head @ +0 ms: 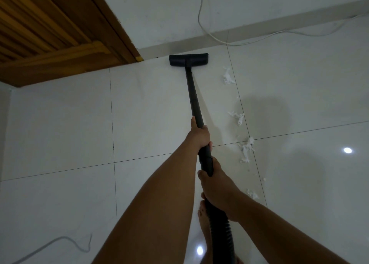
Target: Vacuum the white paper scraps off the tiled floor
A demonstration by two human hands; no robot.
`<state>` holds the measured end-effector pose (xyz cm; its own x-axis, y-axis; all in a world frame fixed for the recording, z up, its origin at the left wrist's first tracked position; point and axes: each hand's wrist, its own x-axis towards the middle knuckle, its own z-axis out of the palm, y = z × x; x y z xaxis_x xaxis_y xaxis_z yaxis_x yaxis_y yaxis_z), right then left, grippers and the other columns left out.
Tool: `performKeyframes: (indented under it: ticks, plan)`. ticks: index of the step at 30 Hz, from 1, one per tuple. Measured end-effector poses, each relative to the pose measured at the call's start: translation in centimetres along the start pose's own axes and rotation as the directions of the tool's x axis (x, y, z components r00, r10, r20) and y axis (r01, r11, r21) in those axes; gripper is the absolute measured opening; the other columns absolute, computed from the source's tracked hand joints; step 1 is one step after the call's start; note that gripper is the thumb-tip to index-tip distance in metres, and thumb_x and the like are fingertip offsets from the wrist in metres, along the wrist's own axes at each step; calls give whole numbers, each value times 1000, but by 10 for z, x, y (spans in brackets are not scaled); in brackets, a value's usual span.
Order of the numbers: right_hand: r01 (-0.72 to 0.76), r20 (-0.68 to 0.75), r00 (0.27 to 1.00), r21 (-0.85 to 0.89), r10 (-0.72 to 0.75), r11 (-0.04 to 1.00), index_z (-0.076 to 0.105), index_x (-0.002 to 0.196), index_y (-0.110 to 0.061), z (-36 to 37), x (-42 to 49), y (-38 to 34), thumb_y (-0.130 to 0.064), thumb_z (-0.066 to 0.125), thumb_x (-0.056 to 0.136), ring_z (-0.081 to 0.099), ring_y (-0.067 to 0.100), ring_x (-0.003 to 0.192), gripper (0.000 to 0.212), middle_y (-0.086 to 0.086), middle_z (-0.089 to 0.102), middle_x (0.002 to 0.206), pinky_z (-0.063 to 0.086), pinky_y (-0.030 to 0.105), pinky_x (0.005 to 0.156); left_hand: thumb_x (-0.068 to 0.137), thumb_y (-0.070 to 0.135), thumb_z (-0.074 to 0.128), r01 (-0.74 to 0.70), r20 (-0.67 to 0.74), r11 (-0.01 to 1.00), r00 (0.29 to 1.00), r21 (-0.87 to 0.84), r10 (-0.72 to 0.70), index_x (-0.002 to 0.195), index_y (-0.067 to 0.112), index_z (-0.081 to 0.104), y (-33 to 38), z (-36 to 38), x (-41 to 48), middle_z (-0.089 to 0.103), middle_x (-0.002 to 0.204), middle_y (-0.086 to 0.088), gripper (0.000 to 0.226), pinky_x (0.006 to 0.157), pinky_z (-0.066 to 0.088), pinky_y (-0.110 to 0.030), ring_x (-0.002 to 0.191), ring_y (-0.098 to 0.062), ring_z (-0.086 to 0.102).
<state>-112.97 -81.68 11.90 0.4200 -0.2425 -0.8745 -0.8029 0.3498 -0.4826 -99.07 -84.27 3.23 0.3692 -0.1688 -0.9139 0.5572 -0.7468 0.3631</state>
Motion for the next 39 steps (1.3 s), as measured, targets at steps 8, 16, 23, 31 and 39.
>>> performKeyframes:
  ticks: [8, 16, 23, 31, 39]
  plan:
    - [-35, 20, 999, 61, 34, 998, 32, 149, -39, -11, 18, -20, -27, 45, 105, 59, 16, 58, 47, 10, 56, 87, 59, 29, 56, 110, 33, 37, 4, 7, 998, 1000, -66, -4, 156, 59, -2, 26, 1, 11, 51, 84, -8, 65, 67, 56, -31, 59, -14, 50]
    - [-55, 42, 998, 113, 50, 992, 32, 149, -39, -15, 8, -36, -24, 44, 105, 59, 17, 59, 48, 11, 56, 91, 58, 32, 57, 110, 35, 37, 29, 13, 994, 1000, -106, -28, 156, 59, 2, 37, -2, 1, 50, 84, -6, 62, 60, 53, -27, 60, -13, 49]
    - [-60, 44, 997, 69, 57, 996, 26, 154, -37, -8, -26, -27, -23, 43, 106, 59, 17, 62, 53, 11, 59, 91, 54, 24, 48, 110, 35, 38, 38, 35, 994, 999, -100, -34, 156, 58, 1, 15, -5, -27, 50, 81, -7, 63, 65, 53, -29, 59, -13, 48]
    - [-52, 13, 999, -8, 52, 999, 24, 155, -37, -7, -31, -22, -25, 43, 107, 59, 13, 57, 53, 10, 63, 94, 45, 15, 37, 110, 33, 37, 25, 48, 991, 999, -132, -19, 158, 55, 2, 5, -4, -28, 51, 85, -8, 63, 62, 53, -28, 61, -13, 49]
    - [-56, -18, 998, 11, 56, 998, 26, 153, -37, -1, 9, -30, -28, 44, 107, 60, 15, 60, 51, 11, 60, 93, 49, 19, 40, 110, 34, 37, 29, 42, 989, 999, -145, -24, 156, 58, 2, 25, -11, 0, 50, 87, -7, 62, 60, 52, -27, 60, -13, 48]
